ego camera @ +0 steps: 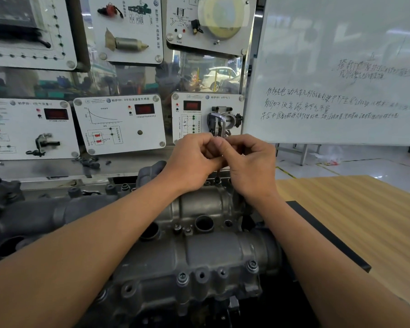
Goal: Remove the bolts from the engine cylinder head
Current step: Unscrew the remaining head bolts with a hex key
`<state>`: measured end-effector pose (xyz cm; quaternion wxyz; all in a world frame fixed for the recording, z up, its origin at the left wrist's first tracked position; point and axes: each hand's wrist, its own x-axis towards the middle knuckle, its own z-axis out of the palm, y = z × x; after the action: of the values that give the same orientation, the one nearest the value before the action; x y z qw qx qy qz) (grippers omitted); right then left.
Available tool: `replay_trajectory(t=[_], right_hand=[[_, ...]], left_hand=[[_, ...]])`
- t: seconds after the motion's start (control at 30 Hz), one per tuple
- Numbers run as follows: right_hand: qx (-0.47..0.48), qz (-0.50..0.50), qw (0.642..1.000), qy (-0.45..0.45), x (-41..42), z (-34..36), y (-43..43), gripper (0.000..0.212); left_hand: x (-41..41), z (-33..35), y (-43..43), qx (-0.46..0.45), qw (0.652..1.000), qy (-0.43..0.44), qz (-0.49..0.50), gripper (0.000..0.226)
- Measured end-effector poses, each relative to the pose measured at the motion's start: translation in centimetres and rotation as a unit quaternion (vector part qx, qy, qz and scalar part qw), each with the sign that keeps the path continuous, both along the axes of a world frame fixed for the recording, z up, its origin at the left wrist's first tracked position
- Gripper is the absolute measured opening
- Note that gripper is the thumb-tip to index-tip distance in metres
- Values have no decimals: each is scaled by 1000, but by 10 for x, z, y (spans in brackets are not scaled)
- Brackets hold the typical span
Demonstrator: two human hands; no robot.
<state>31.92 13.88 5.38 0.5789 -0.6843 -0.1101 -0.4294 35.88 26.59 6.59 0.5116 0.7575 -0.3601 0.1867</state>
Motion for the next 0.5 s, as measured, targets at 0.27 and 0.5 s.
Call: replay_trajectory(t=[0.27,0.5], right_hand=[[-77,-2,997,-16,-1,-4,-4,9],[-22,-14,999,-33,2,1,1,6]], left_hand=[[-5,6,10,48,994,36,-96,18],[-10,8,5,16,999,2,-34,7]])
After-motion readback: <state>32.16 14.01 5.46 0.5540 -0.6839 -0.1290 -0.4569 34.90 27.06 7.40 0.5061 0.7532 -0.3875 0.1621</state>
